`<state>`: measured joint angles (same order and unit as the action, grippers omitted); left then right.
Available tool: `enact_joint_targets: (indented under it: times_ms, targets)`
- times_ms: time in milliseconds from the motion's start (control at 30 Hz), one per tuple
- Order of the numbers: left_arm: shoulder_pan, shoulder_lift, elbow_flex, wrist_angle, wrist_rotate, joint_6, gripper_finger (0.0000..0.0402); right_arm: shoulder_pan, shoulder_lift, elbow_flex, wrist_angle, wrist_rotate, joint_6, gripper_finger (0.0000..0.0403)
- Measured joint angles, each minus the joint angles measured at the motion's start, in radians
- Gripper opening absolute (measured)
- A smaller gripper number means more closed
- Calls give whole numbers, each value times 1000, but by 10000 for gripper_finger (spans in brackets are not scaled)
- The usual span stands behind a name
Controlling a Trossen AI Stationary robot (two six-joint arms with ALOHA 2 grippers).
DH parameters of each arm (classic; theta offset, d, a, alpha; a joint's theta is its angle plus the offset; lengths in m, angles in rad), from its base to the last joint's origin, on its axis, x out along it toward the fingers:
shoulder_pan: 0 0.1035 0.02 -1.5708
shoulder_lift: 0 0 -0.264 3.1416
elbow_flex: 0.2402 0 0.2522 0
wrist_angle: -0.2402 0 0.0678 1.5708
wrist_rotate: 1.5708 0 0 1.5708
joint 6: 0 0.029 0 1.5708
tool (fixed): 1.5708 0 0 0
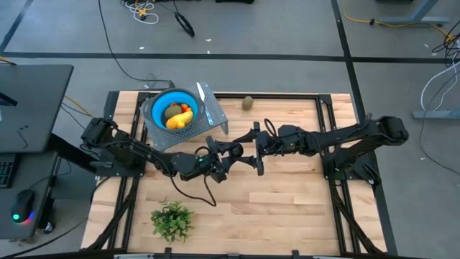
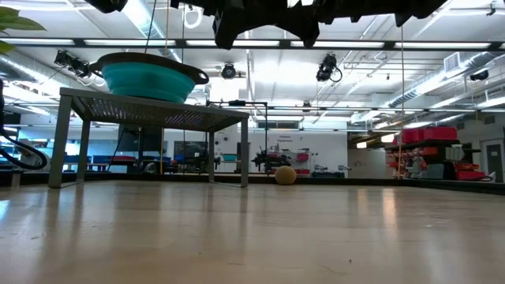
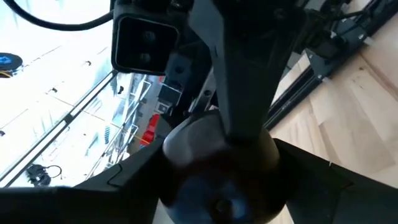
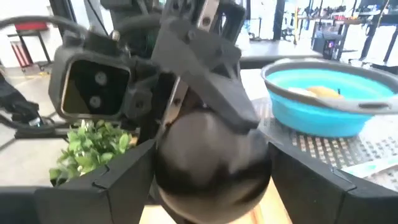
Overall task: Pick & Place Fruit
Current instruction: Put the black plum into the blue strainer bowl on the shelf
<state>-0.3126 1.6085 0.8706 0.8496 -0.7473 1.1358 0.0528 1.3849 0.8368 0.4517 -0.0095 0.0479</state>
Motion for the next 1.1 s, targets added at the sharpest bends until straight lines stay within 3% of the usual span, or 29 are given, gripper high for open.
enact_joint_targets:
  times_ms: [100, 333, 533, 733, 967, 1100]
  targets:
    - [-1, 0, 1, -4, -39, 3, 269, -1, -23, 0, -48, 5, -5, 312]
    - [1, -31, 0, 16, -295, -35, 281, -2, -97, 0, -185, 66, -49, 312]
    - [21, -119, -4, -45, -290, -238, 273, -1, -111, 0, -211, 88, -49, 312]
    - [65, -235, -5, -344, -347, -470, 276, -1, -111, 0, -217, 88, -49, 312]
    - [148, -387, -8, -722, -333, -757, 285, -1, -111, 0, -239, 88, -31, 312]
    - [180, -480, -49, -757, -294, -815, 273, 0, -111, 0, -254, 88, -16, 312]
